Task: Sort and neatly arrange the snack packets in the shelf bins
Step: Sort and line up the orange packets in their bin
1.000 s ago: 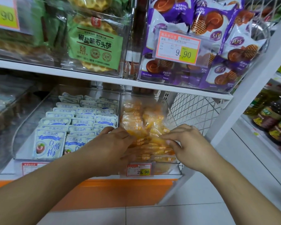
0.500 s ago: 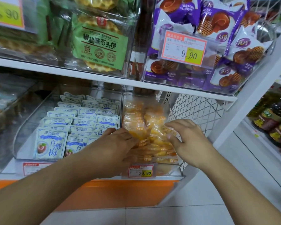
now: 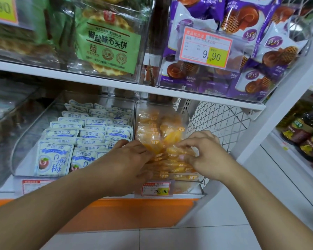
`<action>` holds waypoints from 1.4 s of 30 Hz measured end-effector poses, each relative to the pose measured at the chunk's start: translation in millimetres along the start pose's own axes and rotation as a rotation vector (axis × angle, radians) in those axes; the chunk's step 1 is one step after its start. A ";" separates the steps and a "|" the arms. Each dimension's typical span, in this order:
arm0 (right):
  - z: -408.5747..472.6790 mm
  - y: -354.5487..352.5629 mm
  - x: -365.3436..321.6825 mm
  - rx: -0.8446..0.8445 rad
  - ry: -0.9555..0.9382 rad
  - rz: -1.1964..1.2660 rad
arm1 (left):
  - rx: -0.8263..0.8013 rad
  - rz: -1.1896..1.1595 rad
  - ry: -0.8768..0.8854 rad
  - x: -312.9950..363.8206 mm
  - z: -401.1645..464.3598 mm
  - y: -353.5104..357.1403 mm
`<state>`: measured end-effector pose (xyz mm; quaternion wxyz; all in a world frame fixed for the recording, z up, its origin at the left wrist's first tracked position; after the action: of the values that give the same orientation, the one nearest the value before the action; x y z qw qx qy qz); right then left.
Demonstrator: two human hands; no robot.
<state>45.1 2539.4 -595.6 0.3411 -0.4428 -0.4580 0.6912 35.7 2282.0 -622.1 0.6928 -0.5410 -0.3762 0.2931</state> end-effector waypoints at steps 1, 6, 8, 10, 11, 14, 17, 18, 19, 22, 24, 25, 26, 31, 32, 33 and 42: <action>-0.3 -0.7 -0.6 -0.014 -0.006 -0.019 | 0.002 -0.002 -0.001 0.7 -0.1 -0.5; 0.2 -4.3 -5.1 -0.135 -0.007 -0.091 | 0.008 0.024 0.000 1.3 -2.4 -1.6; 0.4 -4.8 -6.7 -0.163 0.000 -0.098 | 0.001 0.037 -0.003 2.3 -2.9 -2.4; 0.5 -4.5 -7.5 -0.187 0.005 -0.094 | -0.001 0.035 0.000 2.9 -3.3 -3.4; 0.4 -4.9 -8.0 -0.205 0.002 -0.090 | -0.001 0.032 0.002 3.2 -3.3 -4.4; 0.0 -4.2 -8.2 -0.240 0.003 -0.081 | -0.008 0.034 0.001 2.6 -3.0 -5.0; -3.3 0.7 -7.6 -0.172 0.013 0.024 | -0.033 0.009 -0.015 3.0 0.1 -7.7; -4.3 1.4 -7.9 -0.152 0.008 0.048 | -0.047 0.002 -0.028 3.1 2.3 -9.6; -4.6 1.5 -8.4 -0.147 0.001 0.054 | -0.060 0.001 -0.045 3.3 5.1 -12.3; -2.5 -3.0 -12.5 -0.181 -0.018 -0.027 | -0.107 0.021 -0.105 2.3 17.3 -18.1; 0.6 -5.4 -14.8 -0.198 -0.035 -0.071 | -0.130 0.064 -0.136 0.5 25.1 -17.9; 1.5 -6.1 -15.3 -0.195 -0.034 -0.072 | -0.134 0.090 -0.139 0.2 28.2 -17.2; 1.7 -6.8 -15.8 -0.186 -0.028 -0.066 | -0.136 0.106 -0.138 0.1 30.5 -16.2; 0.6 -7.8 -15.0 -0.126 -0.010 -0.038 | -0.197 -0.012 -0.139 -2.7 31.0 -15.7; 0.1 -8.8 -15.7 -0.133 -0.018 -0.052 | -0.200 -0.040 -0.135 -2.9 29.8 -16.8; -0.3 -9.3 -16.0 -0.148 -0.036 -0.074 | -0.207 -0.075 -0.138 -2.8 28.2 -18.1; 8.9 -10.6 -24.2 -0.271 -0.060 -0.038 | -0.208 -0.068 -0.138 13.3 19.6 -12.5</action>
<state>46.7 2518.9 -576.8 0.2773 -0.4553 -0.5656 0.6293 26.5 2300.1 -604.7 0.6148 -0.5753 -0.4698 0.2652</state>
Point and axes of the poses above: each hand's wrist, its own z-axis towards the middle knuckle, its own y-axis out of the palm, x = y × z, the point moved 2 cm from there along z, towards the middle knuckle, and after that the axes turned 14 degrees about -y, right-handed, at the moved point
